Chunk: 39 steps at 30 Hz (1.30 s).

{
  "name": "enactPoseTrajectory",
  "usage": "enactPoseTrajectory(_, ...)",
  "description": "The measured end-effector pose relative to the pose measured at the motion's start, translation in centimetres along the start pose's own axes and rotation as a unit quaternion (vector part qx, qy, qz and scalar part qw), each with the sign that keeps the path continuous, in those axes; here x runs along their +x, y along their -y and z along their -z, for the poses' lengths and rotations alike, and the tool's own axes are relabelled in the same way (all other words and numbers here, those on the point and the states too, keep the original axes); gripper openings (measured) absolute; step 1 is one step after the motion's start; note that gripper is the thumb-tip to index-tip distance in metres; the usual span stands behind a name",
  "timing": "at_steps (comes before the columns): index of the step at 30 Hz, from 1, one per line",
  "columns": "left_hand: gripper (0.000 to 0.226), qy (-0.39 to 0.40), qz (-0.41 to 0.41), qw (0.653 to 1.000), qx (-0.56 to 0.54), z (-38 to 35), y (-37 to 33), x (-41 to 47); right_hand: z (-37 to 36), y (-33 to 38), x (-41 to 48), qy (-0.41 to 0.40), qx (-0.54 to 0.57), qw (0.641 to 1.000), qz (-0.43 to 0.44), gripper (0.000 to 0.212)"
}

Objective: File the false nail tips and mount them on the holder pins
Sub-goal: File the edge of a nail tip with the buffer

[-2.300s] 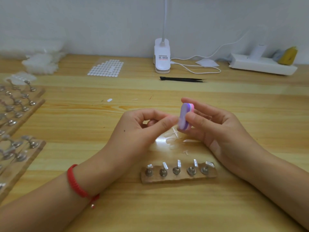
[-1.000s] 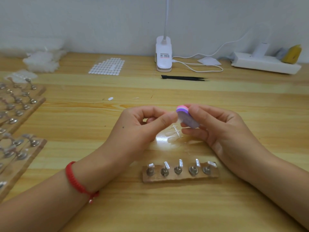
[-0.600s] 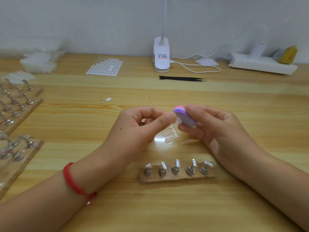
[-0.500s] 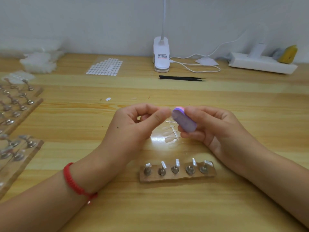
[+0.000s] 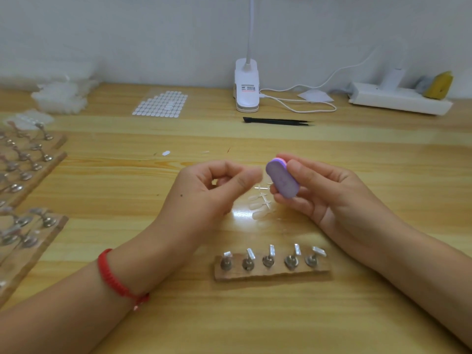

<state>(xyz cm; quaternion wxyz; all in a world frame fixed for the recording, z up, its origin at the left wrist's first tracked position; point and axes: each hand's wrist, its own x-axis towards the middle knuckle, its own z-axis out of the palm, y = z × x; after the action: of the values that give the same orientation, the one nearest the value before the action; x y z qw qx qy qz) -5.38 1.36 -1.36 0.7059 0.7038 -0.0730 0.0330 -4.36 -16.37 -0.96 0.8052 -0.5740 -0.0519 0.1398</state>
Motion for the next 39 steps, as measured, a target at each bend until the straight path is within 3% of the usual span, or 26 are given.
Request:
enactPoseTrajectory(3,0.023,0.042,-0.023,0.998,0.033,-0.32,-0.09,-0.32,-0.26,-0.11,-0.08,0.018,-0.032,0.999,0.006,0.030)
enactPoseTrajectory(8,0.028,-0.045,-0.003,0.999,-0.007,0.16,0.30,0.16,0.16,0.06,-0.08,0.017,-0.017,1.000,-0.006,0.026)
enactPoseTrajectory(13,0.021,0.025,-0.023,0.999,0.021,-0.23,0.10,-0.24,-0.11,-0.27,-0.06,0.021,-0.036,0.999,0.013,0.034)
enactPoseTrajectory(18,0.032,-0.069,-0.008,0.998,-0.004,0.22,0.36,0.28,0.11,-0.16,-0.10,0.032,-0.043,0.999,0.002,0.033)
enactPoseTrajectory(32,0.019,0.047,-0.022,0.998,0.044,-0.25,0.07,-0.35,-0.18,-0.45,-0.17,0.029,-0.051,0.998,0.029,0.029)
enactPoseTrajectory(37,0.028,-0.036,-0.009,0.999,0.007,0.10,0.15,0.05,-0.09,-0.37,-0.26,0.036,-0.072,0.996,0.025,0.025)
enactPoseTrajectory(39,0.031,-0.021,-0.006,1.000,0.001,0.19,0.11,0.05,0.02,-0.40,-0.10,0.020,-0.040,0.999,0.025,0.024)
